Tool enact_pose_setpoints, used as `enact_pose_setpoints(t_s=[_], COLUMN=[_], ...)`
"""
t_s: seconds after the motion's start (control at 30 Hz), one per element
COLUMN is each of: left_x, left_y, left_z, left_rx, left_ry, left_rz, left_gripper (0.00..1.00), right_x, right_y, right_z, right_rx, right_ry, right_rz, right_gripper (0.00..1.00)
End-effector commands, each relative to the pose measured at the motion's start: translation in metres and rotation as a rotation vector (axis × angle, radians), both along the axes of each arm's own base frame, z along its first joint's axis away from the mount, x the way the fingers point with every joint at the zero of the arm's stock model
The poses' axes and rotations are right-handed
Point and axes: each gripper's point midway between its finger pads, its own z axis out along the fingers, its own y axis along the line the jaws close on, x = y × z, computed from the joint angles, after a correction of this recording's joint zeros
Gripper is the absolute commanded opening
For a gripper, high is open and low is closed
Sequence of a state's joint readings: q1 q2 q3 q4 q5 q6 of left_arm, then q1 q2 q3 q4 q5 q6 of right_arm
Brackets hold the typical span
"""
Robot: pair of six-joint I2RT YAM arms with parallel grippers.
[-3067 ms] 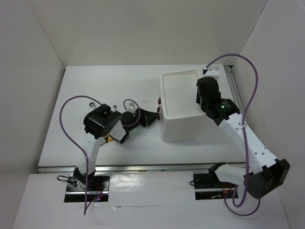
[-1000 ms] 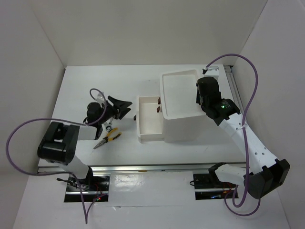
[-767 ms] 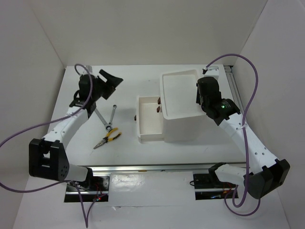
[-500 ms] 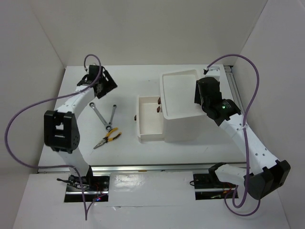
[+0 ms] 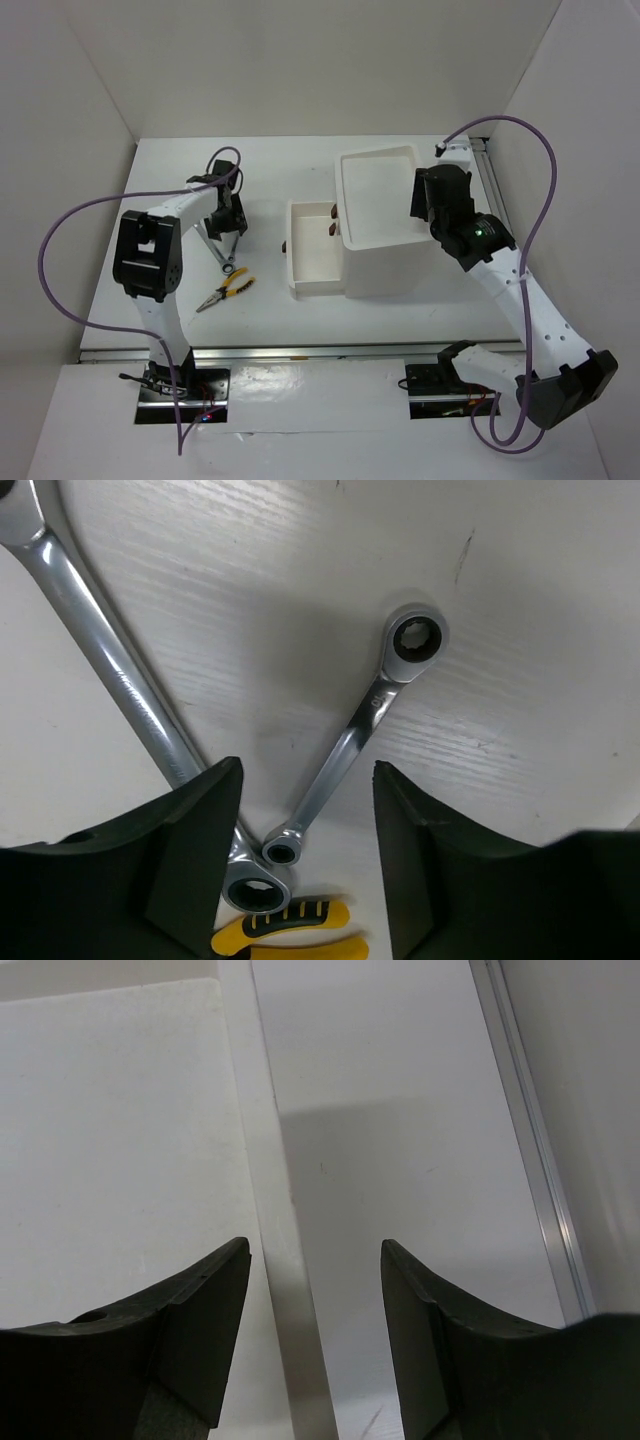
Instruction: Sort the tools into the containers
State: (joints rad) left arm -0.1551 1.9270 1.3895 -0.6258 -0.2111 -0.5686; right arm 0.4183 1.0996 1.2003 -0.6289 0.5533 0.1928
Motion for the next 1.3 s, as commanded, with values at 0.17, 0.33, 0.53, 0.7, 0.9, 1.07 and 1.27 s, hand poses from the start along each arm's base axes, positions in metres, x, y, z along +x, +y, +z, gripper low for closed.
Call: enact_pose_setpoints(t_s=[0.17, 0.33, 0.53, 0.7, 0.9, 1.07, 1.27], left_x=[-0.019, -0.021, -0.027, -0.028, 0.000, 0.017, 0.008], left_y=[-0.003, -0.006, -0.017, -0.020, -0.031, -0.055, -0.106], left_z=[-0.031, -0.044, -0.060, -0.061, -0.012, 0.091, 0.176], left_rx=[0.054, 0.039, -0.017, -0.030, -0.086, -0.243, -0.521], left_ry=[0.150, 0.181, 0.227, 0.242, 0.081, -0.237, -0.391], left_rz=[-0.018, -0.033, -0.066, -0.098, -0.092, -0.124, -0.237], left_gripper=[0.67, 0.57, 0.37, 0.00, 0.00, 0.00, 0.00], right_x=[-0.009, -0.010, -0.010, -0.012, -0.011, -0.010, -0.008], right_y=[-0.006, -0.007, -0.007, -0.007, -0.007, -0.008, -0.007], right_z=[0.020, 0.022, 0.022, 0.021, 0.018, 0.016, 0.013], right_rx=[0.026, 0.026, 0.026, 0.026, 0.034, 0.026, 0.016], right_ry=[-0.063, -0.063, -0.063, -0.063, -0.065, -0.058, -0.046], right_rz=[-0.015, -0.015, -0.015, -0.015, -0.018, -0.026, -0.041], right_gripper=[0.64, 0.64, 0.64, 0.65, 0.66, 0.67, 0.70])
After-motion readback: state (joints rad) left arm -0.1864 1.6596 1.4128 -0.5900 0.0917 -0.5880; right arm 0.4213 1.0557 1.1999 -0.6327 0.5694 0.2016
